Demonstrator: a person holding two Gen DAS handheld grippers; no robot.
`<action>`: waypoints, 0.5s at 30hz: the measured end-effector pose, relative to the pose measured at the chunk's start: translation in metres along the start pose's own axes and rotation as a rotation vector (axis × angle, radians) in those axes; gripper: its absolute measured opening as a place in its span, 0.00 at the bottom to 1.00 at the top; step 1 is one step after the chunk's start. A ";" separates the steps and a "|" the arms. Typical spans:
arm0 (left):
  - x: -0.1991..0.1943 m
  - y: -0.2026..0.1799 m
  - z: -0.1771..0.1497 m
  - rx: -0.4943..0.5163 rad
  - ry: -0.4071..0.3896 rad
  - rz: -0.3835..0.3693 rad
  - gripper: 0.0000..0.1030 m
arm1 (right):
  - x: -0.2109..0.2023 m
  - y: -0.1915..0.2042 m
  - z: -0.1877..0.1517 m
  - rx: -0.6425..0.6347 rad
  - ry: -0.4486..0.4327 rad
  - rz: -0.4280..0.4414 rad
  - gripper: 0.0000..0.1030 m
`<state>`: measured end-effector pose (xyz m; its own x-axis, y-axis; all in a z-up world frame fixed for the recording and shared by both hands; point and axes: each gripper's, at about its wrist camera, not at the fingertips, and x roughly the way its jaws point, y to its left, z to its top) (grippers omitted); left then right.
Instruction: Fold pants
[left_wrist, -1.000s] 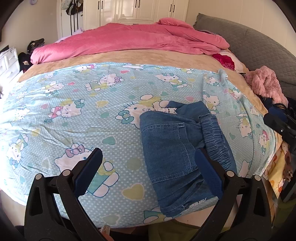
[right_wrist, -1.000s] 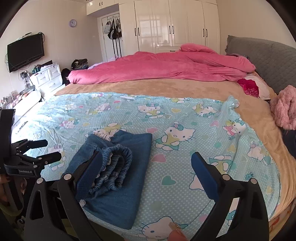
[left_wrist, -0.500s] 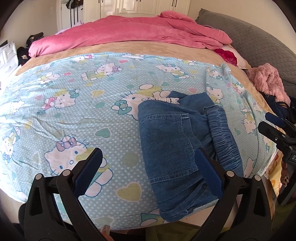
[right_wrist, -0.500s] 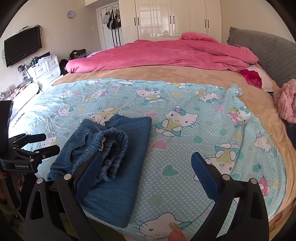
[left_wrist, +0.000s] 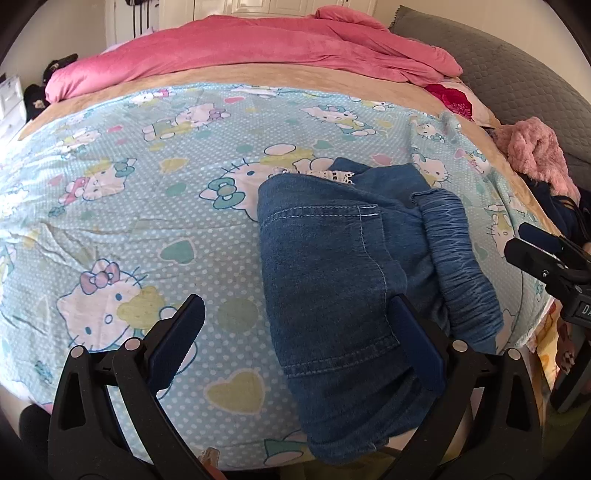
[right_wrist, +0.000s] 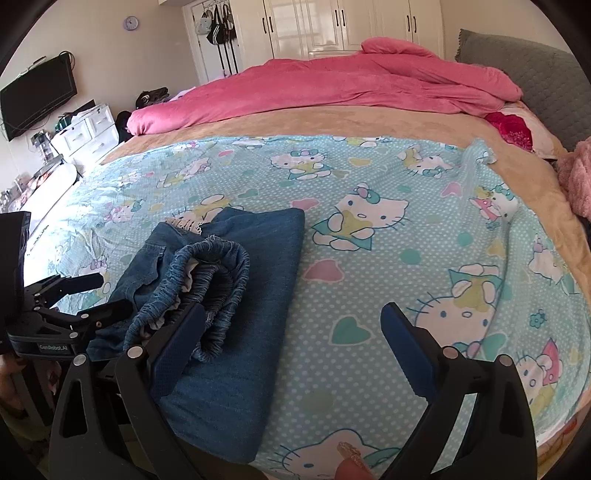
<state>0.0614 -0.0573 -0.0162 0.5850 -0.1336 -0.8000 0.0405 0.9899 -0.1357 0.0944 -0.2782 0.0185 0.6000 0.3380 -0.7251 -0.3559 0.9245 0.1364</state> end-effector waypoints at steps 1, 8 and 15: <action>0.002 0.000 0.000 -0.004 -0.002 -0.001 0.91 | 0.002 0.001 0.001 -0.003 0.005 0.004 0.92; 0.017 0.002 0.003 -0.032 0.020 -0.058 0.87 | 0.036 0.004 0.002 0.011 0.099 0.073 0.78; 0.027 -0.008 0.004 -0.022 0.039 -0.126 0.63 | 0.060 0.006 0.000 0.034 0.152 0.154 0.57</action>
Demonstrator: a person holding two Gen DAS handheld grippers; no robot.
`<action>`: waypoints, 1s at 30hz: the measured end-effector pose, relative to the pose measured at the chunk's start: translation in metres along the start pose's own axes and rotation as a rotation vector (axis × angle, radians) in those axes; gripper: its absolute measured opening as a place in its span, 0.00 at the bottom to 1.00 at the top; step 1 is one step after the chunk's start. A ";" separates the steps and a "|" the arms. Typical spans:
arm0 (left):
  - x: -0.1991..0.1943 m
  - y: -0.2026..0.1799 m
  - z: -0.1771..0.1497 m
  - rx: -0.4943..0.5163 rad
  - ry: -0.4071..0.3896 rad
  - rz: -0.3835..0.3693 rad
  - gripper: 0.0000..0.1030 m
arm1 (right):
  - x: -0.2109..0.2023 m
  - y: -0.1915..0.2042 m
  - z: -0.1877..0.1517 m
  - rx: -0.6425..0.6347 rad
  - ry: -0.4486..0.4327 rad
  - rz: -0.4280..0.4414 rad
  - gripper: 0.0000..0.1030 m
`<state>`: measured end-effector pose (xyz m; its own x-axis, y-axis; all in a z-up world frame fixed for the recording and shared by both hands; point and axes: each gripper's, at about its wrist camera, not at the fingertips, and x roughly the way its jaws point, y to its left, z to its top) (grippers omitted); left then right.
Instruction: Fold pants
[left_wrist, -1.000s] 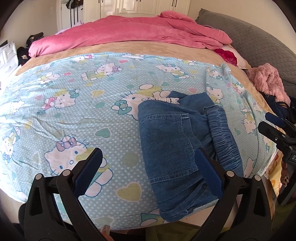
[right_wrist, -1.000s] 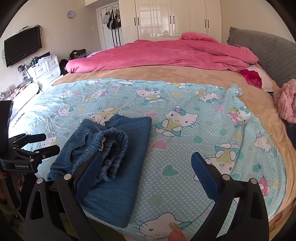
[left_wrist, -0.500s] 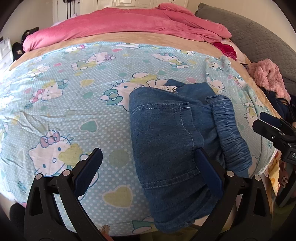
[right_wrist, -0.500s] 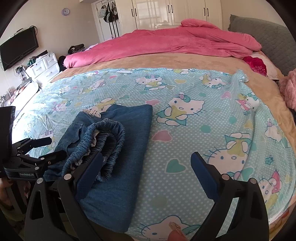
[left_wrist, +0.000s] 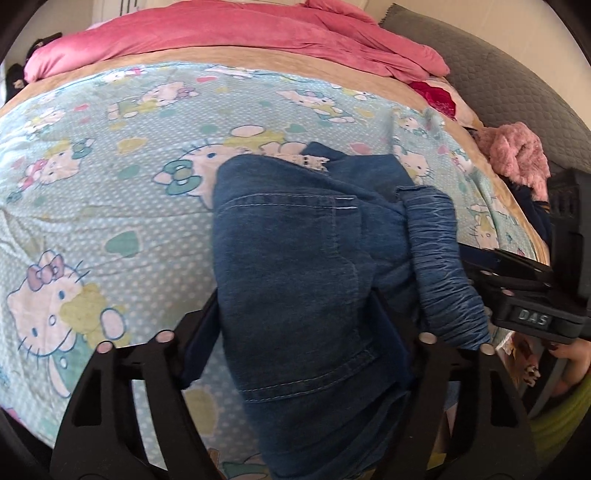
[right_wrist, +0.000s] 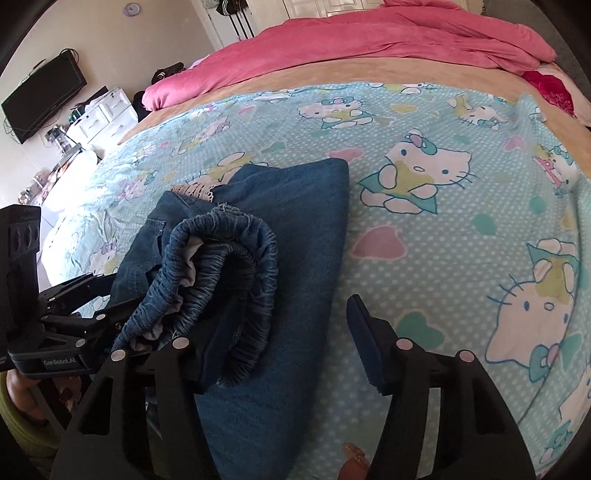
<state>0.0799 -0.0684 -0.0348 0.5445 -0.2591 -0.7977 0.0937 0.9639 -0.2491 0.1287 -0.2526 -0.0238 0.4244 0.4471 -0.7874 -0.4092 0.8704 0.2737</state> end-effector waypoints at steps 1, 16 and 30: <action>0.001 -0.001 0.001 0.001 0.001 0.000 0.63 | 0.002 0.001 0.001 -0.003 -0.001 0.006 0.58; -0.010 -0.010 0.004 0.008 -0.082 0.000 0.22 | -0.001 0.025 0.004 -0.105 -0.077 0.043 0.19; -0.031 -0.021 0.031 0.038 -0.153 0.030 0.21 | -0.026 0.035 0.030 -0.149 -0.174 0.030 0.13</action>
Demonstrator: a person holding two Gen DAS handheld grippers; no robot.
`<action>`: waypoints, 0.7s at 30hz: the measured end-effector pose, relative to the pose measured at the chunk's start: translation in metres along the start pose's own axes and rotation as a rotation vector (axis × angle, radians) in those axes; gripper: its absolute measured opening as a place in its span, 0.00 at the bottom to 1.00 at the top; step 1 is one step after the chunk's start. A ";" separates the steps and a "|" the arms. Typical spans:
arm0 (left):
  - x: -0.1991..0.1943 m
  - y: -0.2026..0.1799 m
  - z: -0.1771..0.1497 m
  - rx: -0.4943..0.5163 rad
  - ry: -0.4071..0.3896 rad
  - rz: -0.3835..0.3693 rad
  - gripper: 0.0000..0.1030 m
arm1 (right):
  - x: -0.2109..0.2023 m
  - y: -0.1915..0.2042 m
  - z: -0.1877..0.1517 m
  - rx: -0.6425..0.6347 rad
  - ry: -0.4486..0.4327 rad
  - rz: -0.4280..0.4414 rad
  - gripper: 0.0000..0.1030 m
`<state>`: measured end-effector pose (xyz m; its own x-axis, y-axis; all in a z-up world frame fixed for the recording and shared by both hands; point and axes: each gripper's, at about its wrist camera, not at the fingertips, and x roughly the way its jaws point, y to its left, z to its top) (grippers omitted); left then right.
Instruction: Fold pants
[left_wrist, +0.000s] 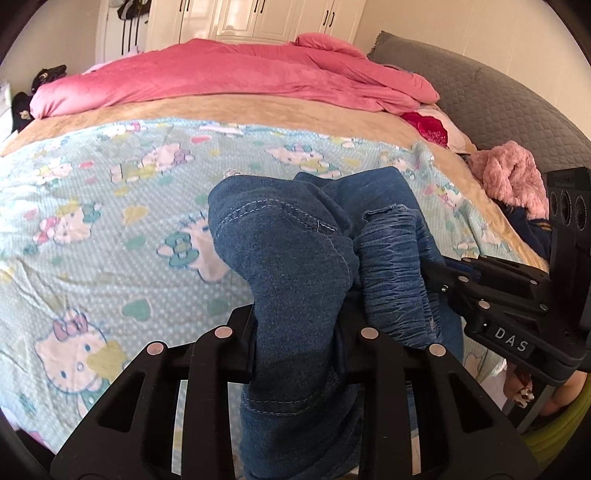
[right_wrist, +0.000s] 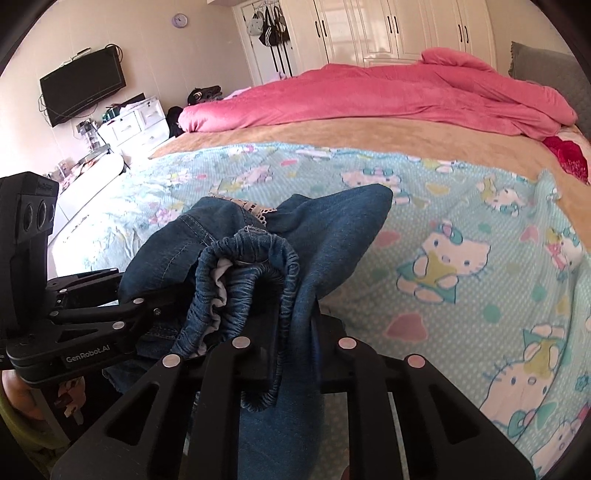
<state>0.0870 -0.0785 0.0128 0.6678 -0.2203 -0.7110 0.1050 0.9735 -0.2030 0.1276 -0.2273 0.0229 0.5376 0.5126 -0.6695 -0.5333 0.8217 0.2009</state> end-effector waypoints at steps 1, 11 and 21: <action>-0.001 0.000 0.003 0.000 -0.003 0.002 0.21 | 0.000 0.000 0.004 -0.004 -0.006 -0.002 0.13; -0.003 0.009 0.027 -0.007 -0.028 0.026 0.21 | 0.005 0.004 0.034 -0.041 -0.042 0.001 0.13; 0.007 0.016 0.041 -0.012 -0.037 0.046 0.21 | 0.018 0.003 0.053 -0.056 -0.053 -0.011 0.13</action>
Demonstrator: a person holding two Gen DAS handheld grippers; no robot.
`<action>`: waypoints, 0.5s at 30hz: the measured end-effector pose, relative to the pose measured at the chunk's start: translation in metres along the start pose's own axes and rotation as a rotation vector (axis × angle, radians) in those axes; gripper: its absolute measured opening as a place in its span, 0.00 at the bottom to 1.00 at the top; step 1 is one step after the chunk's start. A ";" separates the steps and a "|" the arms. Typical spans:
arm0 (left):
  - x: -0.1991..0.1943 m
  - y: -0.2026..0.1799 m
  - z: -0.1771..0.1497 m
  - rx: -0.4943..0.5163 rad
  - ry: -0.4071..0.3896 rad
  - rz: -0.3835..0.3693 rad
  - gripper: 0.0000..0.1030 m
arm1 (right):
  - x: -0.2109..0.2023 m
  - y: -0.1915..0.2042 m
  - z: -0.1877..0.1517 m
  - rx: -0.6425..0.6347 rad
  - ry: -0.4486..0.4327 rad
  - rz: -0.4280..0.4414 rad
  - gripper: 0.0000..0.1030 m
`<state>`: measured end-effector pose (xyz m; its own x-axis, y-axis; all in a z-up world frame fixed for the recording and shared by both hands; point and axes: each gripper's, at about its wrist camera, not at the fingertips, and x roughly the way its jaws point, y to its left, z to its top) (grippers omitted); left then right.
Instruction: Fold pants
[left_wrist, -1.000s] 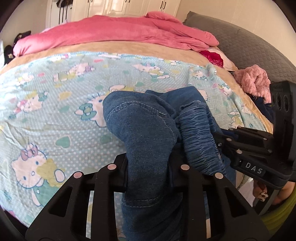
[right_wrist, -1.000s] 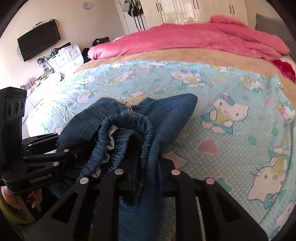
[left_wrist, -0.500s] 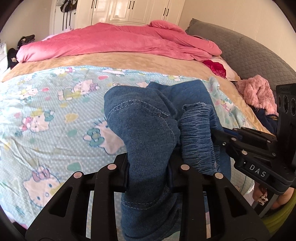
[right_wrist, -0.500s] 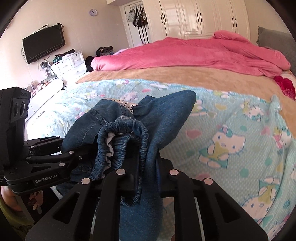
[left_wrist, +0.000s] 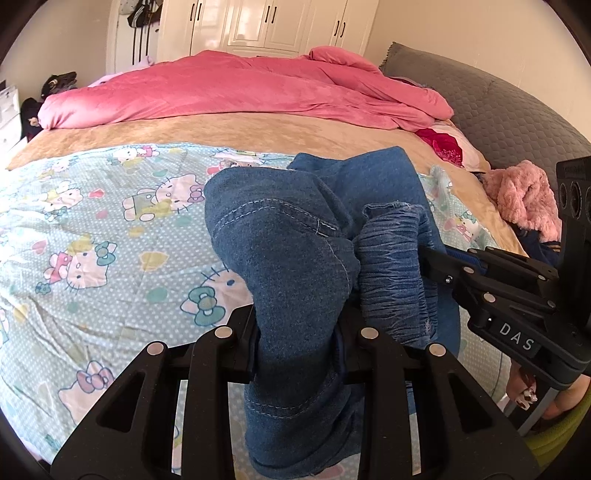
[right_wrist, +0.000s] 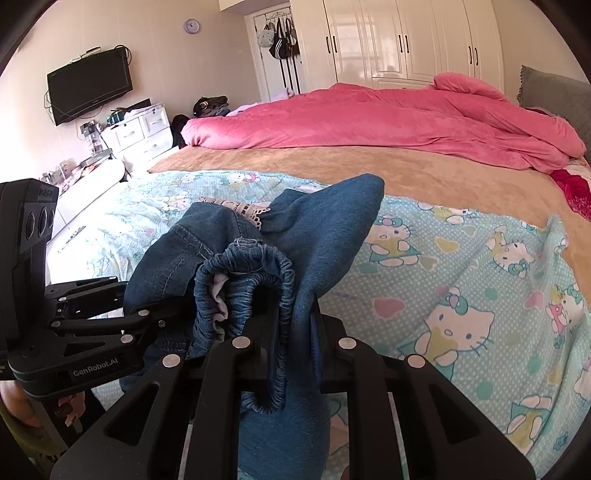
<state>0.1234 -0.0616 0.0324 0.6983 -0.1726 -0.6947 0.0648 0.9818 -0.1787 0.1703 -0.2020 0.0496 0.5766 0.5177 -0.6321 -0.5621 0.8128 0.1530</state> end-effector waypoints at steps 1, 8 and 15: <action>0.001 0.000 0.001 0.000 0.001 0.001 0.21 | 0.000 0.000 0.001 -0.001 -0.001 -0.001 0.13; 0.019 0.006 0.006 -0.012 0.015 0.009 0.21 | 0.014 -0.004 0.006 0.000 0.004 -0.028 0.13; 0.036 0.012 0.006 -0.028 0.038 0.012 0.21 | 0.032 -0.008 0.002 -0.008 0.035 -0.075 0.13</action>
<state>0.1539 -0.0560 0.0096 0.6714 -0.1643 -0.7226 0.0360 0.9812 -0.1896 0.1943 -0.1912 0.0302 0.5965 0.4458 -0.6675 -0.5229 0.8467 0.0983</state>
